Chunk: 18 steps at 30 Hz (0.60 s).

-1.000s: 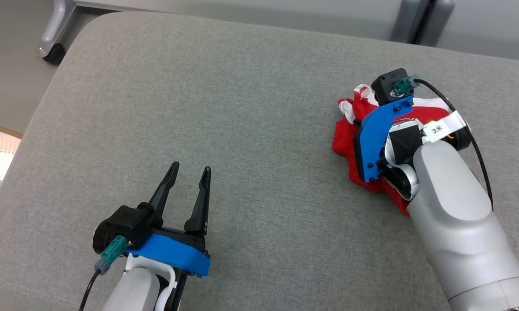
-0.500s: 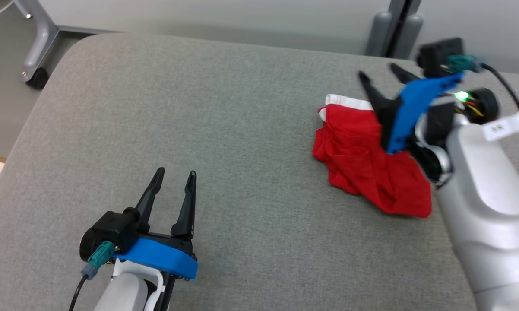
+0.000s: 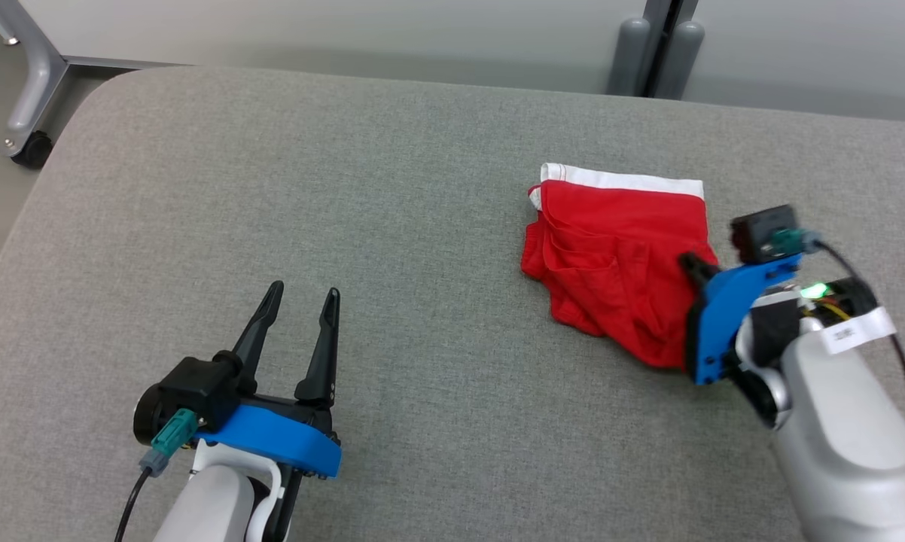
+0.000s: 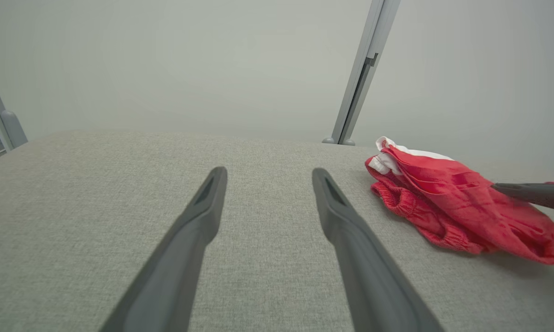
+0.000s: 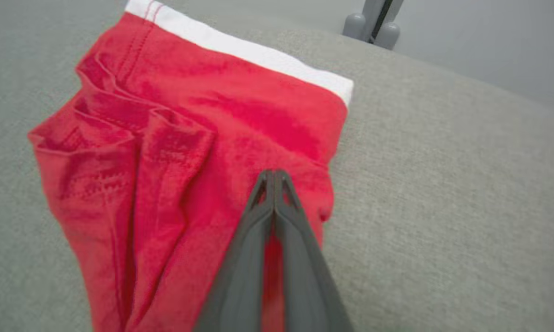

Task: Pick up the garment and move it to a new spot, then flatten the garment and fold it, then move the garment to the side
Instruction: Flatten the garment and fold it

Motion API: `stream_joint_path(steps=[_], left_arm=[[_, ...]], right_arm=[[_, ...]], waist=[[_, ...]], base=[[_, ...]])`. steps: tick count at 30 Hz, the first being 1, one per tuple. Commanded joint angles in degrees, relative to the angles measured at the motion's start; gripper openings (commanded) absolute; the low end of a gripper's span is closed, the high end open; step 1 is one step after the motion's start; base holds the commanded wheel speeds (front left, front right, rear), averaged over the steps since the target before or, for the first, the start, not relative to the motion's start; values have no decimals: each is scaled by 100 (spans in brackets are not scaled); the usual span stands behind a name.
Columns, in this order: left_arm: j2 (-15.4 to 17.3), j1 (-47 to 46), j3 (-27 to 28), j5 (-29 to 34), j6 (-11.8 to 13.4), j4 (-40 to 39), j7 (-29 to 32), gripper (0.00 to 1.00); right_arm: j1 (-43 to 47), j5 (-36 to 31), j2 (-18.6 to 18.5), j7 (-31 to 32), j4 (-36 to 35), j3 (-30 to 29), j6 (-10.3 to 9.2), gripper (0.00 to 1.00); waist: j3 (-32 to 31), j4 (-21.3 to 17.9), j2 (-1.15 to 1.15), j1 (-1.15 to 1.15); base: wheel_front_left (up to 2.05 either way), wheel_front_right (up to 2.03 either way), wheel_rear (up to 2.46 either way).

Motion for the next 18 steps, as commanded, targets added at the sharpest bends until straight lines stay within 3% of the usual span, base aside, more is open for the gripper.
stream_joint_path(steps=[1, 10, 18], left_arm=[[36, -96, 9, 3, 4, 11, -25, 100], [49, -13, -2, -44, 4, 57, -25, 100], [90, 168, 78, -95, 80, 70, -25, 100]], right_arm=[[69, -27, 55, -46, 15, 111, 4, 0], [148, 334, 412, -121, 11, 1631, 4, 0], [428, 1752, 437, 74, -984, 2907, 4, 0]], waist=[[-1, -13, 0, 0], [-61, -54, 0, 0], [-250, -149, 0, 0]], base=[[0, 0, 0], [0, 0, 0], [0, 0, 0]])
